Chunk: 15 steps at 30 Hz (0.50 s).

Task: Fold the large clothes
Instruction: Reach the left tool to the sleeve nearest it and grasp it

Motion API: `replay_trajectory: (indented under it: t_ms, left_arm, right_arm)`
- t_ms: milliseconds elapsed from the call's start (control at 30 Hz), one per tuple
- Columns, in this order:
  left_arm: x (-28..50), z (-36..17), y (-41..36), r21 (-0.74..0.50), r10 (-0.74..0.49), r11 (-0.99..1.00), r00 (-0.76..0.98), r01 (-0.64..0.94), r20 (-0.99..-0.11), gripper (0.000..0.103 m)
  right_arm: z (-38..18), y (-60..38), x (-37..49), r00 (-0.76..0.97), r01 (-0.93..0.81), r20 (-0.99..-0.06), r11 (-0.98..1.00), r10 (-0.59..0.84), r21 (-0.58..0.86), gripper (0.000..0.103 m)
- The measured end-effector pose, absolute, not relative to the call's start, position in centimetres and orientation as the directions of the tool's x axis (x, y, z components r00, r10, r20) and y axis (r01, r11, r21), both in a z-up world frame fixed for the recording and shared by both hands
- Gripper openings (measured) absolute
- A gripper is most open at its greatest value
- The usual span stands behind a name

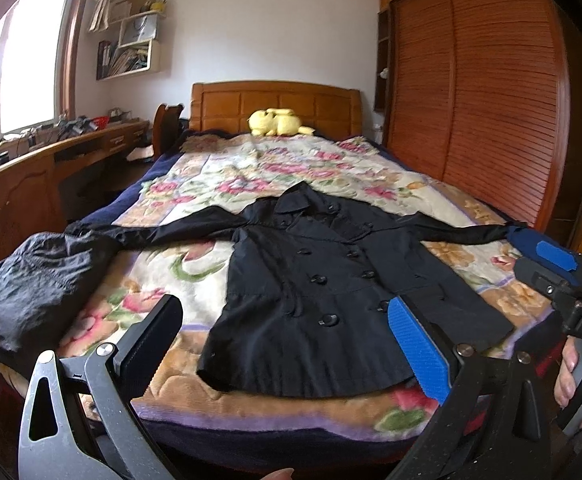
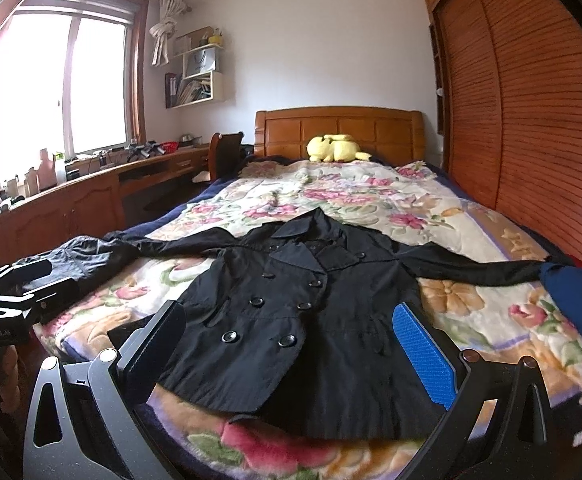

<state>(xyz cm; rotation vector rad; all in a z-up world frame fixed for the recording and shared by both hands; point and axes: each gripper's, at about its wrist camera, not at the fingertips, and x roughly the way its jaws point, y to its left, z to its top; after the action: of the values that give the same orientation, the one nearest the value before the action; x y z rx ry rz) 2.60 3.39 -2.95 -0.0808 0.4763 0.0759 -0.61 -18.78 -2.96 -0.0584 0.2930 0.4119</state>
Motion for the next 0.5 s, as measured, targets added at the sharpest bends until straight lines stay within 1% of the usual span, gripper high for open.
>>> replay_trajectory:
  t_ms: [267,500]
  left_arm:
    - [5.3,-5.5,7.1,-0.063,0.104,0.986,0.858,-0.156,-0.502,0.103]
    - [7.7,-6.8,9.8,-0.050,0.141,0.980,0.844,-0.194,-0.518,0.103]
  right_arm:
    - [-3.5,-17.1,3.3,0.851,-0.441,-0.331,0.897,0.408,-0.026,0.103]
    - [-3.5,-15.0,7.2,0.831,-0.478,-0.351,0.877,0.432,-0.052,0.103]
